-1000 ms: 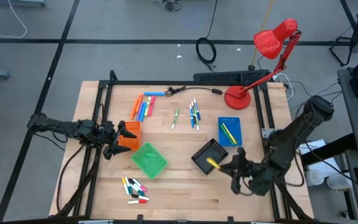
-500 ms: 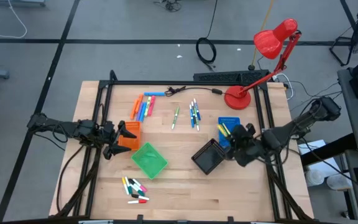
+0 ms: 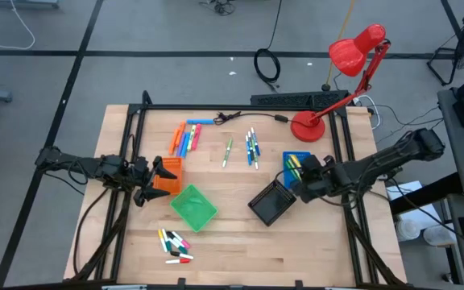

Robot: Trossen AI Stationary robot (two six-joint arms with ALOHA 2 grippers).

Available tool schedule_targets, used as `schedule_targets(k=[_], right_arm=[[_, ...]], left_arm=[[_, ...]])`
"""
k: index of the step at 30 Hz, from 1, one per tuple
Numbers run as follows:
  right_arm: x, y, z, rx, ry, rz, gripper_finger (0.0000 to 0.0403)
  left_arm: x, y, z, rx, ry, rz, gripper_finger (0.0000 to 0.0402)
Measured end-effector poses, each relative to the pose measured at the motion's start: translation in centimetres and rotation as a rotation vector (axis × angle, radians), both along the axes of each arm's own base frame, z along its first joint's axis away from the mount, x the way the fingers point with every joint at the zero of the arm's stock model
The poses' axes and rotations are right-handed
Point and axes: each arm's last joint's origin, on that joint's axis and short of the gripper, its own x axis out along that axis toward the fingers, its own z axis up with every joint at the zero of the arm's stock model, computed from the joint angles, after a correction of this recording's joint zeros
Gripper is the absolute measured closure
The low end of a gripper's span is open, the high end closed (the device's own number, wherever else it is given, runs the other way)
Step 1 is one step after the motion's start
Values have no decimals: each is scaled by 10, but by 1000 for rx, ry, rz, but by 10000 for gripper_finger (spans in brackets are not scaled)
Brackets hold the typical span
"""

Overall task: Pick & Place Markers
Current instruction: Put the yellow pen into the blue basket, then put the blue marker pen into the black basket

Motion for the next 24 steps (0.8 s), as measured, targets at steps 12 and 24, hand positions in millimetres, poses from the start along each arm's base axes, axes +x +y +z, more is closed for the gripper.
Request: schedule_targets(k=[12,24], right_arm=[[1,0,-6,-2,-22,15,294],[46,23,19,-62,-326,497,285]], left_arm=[[0,0,0,0,0,0,92],[0,0,0,0,0,0,91]])
